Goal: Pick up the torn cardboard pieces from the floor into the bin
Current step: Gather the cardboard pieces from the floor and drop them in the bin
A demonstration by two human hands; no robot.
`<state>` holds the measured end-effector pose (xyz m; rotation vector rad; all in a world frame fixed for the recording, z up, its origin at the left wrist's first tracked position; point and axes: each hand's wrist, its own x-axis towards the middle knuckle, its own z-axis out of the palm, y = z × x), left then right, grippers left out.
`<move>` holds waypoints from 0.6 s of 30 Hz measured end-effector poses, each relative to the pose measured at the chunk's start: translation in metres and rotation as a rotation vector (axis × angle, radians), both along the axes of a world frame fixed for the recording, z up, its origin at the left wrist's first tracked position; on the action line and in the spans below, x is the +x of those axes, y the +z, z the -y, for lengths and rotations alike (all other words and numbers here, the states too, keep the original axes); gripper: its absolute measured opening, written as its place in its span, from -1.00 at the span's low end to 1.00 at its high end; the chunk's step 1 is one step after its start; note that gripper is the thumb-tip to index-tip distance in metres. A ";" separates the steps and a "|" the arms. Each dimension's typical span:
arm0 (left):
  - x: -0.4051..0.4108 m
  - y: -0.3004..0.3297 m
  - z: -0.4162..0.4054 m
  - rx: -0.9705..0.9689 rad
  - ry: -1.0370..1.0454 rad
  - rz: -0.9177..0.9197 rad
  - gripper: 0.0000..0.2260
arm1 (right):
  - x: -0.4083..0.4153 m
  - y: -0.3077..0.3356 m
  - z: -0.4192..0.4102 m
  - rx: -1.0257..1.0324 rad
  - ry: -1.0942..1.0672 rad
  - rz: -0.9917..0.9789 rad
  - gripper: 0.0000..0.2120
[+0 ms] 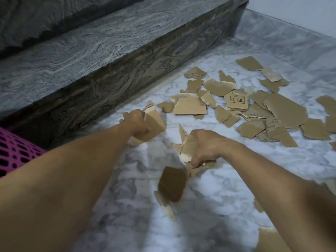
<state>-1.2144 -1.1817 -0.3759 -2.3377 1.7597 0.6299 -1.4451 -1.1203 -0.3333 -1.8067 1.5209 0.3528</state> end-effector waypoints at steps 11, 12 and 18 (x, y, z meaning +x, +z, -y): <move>0.008 -0.002 0.007 0.029 -0.005 0.047 -0.29 | 0.039 -0.007 -0.040 -0.219 0.039 -0.188 -0.48; 0.009 -0.002 0.007 0.032 -0.002 0.047 -0.29 | 0.043 -0.006 -0.042 -0.273 0.048 -0.227 -0.48; 0.009 -0.002 0.004 -0.026 0.045 -0.054 -0.38 | 0.064 -0.009 -0.057 -0.140 0.061 -0.112 -0.51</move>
